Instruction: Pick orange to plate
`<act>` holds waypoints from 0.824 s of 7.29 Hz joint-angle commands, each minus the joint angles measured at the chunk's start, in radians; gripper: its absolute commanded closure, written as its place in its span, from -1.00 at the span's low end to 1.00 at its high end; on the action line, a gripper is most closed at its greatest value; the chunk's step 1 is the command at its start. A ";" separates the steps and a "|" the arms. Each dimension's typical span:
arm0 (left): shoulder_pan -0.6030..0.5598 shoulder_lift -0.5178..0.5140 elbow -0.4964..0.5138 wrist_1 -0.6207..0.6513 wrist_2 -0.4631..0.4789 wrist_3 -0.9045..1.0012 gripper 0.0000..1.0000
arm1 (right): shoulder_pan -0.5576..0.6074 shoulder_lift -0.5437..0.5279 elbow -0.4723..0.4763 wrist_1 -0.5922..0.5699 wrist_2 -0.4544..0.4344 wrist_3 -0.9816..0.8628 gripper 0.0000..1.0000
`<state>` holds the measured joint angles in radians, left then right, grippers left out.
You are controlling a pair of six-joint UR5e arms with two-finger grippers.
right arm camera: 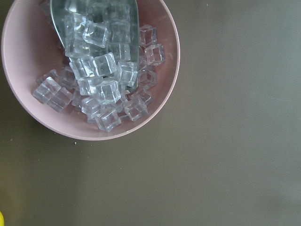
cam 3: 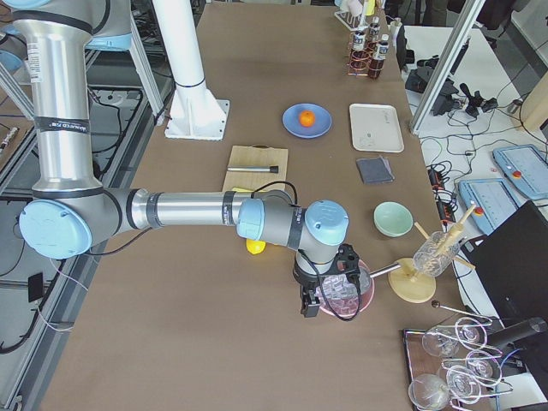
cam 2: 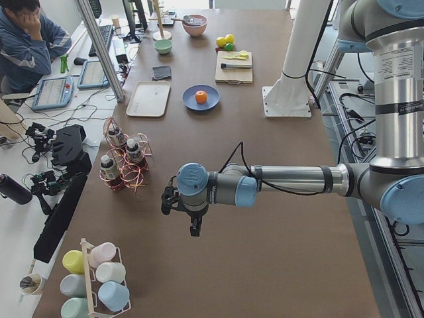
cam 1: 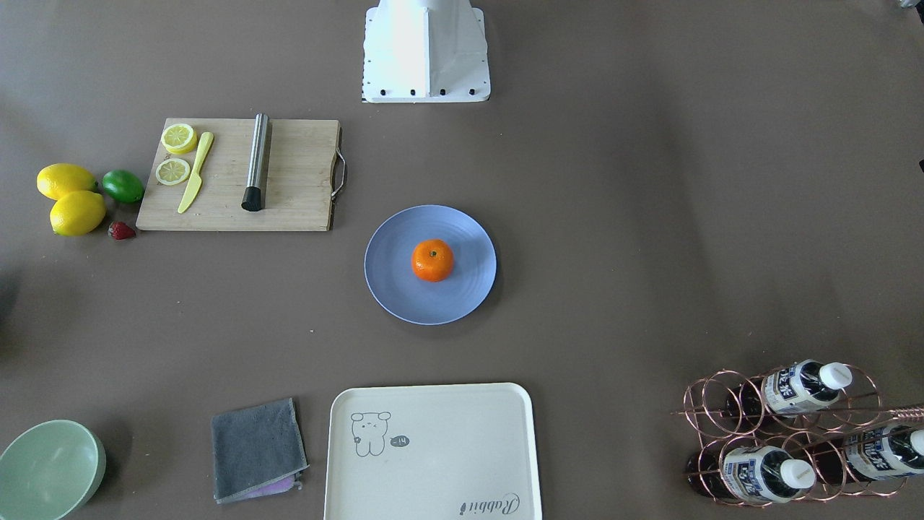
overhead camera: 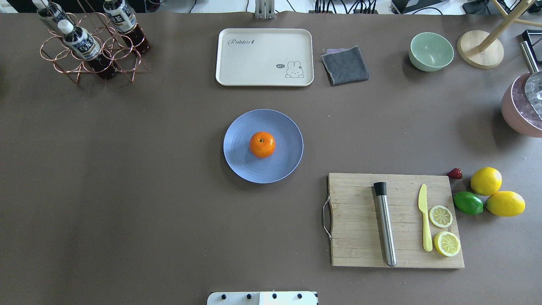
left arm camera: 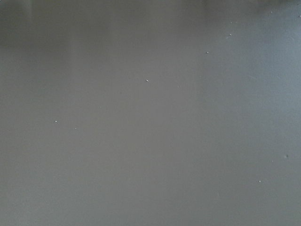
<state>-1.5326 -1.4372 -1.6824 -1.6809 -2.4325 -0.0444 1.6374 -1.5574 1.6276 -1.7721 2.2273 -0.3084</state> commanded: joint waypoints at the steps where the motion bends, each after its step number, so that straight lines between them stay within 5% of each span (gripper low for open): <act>1: -0.001 0.001 0.003 0.001 0.004 -0.002 -0.97 | 0.001 0.000 0.000 0.000 0.003 0.000 -1.00; 6: -0.001 -0.003 0.001 0.001 0.006 -0.002 -0.97 | 0.001 -0.001 0.000 0.000 0.003 0.000 -1.00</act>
<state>-1.5340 -1.4398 -1.6811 -1.6801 -2.4268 -0.0460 1.6377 -1.5584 1.6276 -1.7718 2.2304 -0.3083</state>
